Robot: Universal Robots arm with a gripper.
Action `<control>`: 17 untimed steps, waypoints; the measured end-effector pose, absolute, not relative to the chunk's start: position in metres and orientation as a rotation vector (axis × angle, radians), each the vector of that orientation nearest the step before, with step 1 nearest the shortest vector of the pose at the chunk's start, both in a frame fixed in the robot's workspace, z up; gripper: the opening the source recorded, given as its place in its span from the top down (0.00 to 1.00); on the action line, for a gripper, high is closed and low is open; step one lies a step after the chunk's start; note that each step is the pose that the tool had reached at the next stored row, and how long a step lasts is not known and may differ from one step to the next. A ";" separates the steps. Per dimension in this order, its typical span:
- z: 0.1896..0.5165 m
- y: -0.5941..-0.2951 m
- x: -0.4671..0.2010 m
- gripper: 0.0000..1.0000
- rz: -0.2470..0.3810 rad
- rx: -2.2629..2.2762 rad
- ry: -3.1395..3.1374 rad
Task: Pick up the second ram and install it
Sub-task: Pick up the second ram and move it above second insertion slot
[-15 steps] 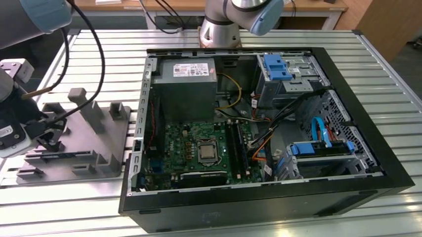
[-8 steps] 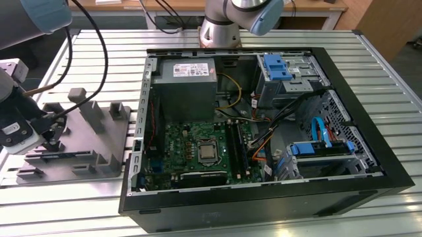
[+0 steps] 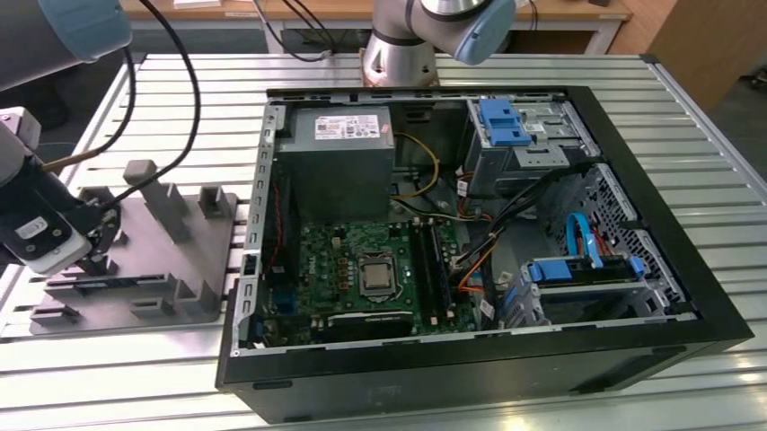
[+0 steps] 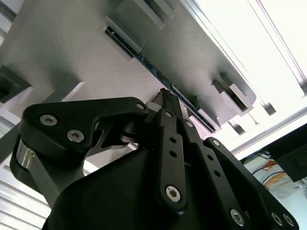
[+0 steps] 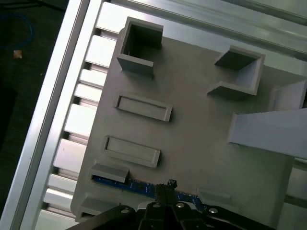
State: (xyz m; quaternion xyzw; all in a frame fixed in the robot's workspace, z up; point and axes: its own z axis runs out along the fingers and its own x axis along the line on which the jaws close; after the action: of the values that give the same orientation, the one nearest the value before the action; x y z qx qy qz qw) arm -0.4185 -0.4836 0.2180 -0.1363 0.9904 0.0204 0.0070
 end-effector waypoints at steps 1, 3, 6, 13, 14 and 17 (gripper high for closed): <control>0.218 -0.484 -0.419 0.90 0.064 -0.450 3.095; 0.218 -0.484 -0.419 0.90 0.064 -0.495 3.088; 0.218 -0.484 -0.419 0.90 0.065 -0.558 3.078; 0.218 -0.484 -0.419 0.90 0.066 -0.705 3.050; 0.218 -0.484 -0.419 0.90 0.066 -0.724 3.046; 0.218 -0.484 -0.419 0.90 0.066 -0.784 3.032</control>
State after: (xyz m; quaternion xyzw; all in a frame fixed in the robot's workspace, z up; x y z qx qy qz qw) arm -0.4185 -0.4836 0.2178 -0.2503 0.9679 0.0211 0.0046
